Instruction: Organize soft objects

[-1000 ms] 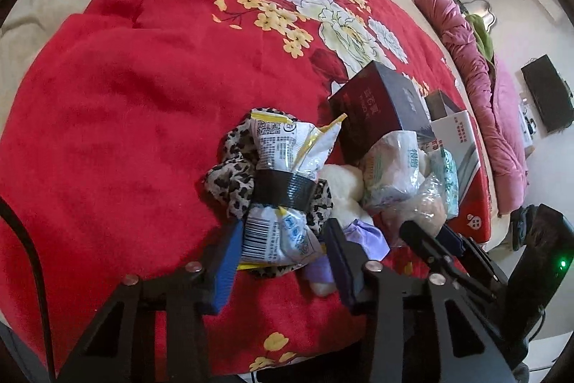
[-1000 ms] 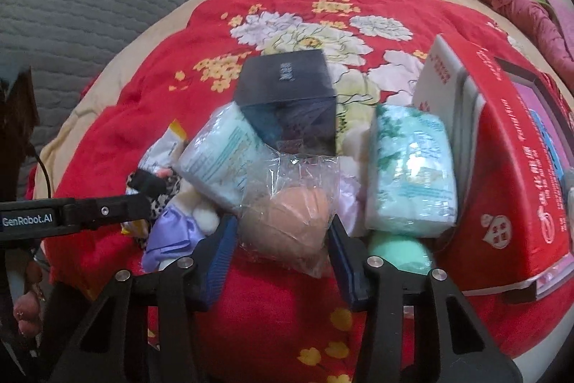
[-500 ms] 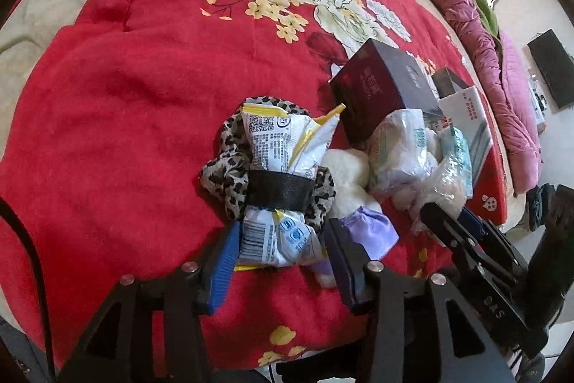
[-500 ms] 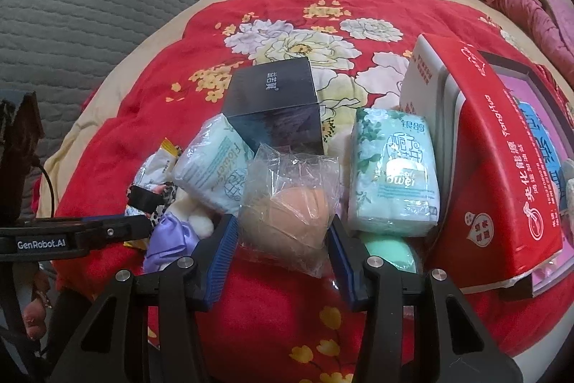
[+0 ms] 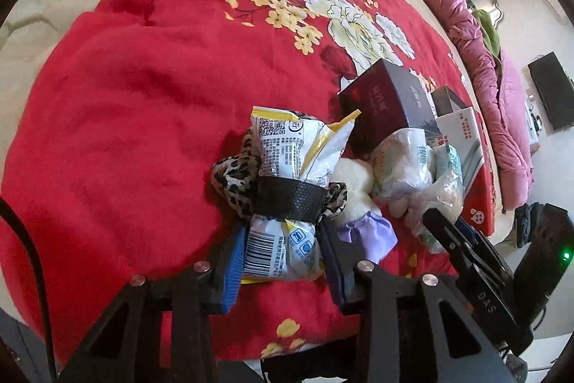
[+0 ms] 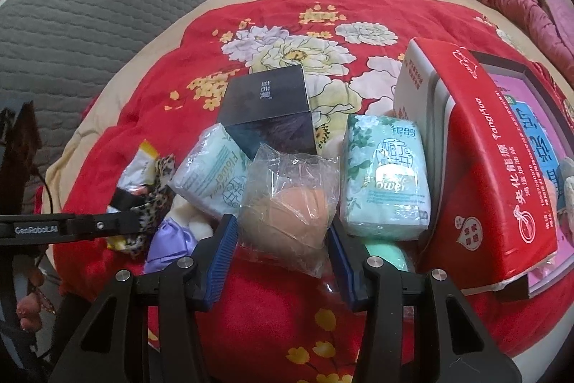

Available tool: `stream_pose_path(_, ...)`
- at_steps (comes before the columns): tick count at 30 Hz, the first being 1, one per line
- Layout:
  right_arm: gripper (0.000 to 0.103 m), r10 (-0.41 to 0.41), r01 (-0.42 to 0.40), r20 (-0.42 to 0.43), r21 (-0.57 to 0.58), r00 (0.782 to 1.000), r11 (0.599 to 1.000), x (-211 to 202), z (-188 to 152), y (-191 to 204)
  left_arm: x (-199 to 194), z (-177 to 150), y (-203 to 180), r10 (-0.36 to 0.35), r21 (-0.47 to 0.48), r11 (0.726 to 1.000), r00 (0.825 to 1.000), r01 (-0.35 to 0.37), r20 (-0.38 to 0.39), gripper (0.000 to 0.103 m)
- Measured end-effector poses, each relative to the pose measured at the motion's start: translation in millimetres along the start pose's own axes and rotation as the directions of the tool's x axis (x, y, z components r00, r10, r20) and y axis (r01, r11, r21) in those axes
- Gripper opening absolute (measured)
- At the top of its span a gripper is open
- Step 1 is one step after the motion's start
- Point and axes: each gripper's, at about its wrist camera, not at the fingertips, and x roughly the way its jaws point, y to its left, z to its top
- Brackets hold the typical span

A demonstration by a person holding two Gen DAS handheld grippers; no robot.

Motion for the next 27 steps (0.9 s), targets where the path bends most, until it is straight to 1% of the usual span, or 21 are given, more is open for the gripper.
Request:
stream_pose_path(1,0.051,0.003,-0.003,0.0,0.001,1.0,1.0,-0.4,0.0,0.1,-1.3,-0.9,1.5,-0.011,-0.005,1.0,1.0,0.011,0.0,0.04)
stream_pose_path(5,0.051,0.007,-0.007,0.0,0.001,1.0,1.0,-1.4,-0.9,-0.1,0.5,-4.3,5.6,0.019,0.003,1.0,1.0,-0.019,-0.014,0.041)
stream_pose_path(9,0.051,0.013,-0.013,0.001,-0.003,1.0,1.0,-2.8,-0.6,0.0,-4.1,-9.9,6.5,0.015,0.02,1.0,1.0,-0.015,-0.012,0.043)
stream_pose_path(12,0.051,0.018,-0.018,-0.003,-0.001,1.0,1.0,-2.2,-0.8,0.1,-5.3,-13.7,9.6,0.043,0.027,0.999,0.999,-0.043,-0.014,0.043)
stream_pose_path(16,0.051,0.024,-0.024,0.003,-0.007,1.0,1.0,-3.5,-0.1,1.9,-6.6,-15.8,19.2,0.032,0.007,0.999,0.999,-0.032,-0.02,0.043)
stream_pose_path(19,0.051,0.024,-0.024,0.001,-0.008,1.0,1.0,-3.6,-1.0,2.1,-8.1,-17.4,23.0,0.009,0.014,1.0,0.999,-0.009,-0.035,0.048)
stream_pose_path(22,0.051,0.024,-0.024,0.002,-0.005,1.0,1.0,-4.1,-0.8,1.5,-8.1,-22.6,25.0,0.023,0.043,0.999,0.998,-0.021,-0.051,0.049)
stream_pose_path(25,0.051,0.024,-0.024,0.003,-0.003,1.0,1.0,-4.7,-0.8,1.4,-7.8,-27.4,23.8,0.03,0.074,0.997,0.998,-0.026,-0.05,0.052)
stream_pose_path(27,0.051,0.024,-0.024,0.002,-0.005,1.0,1.0,-5.1,-1.0,2.1,-4.3,-28.3,25.5,0.042,0.077,0.996,0.997,-0.037,-0.058,0.052)
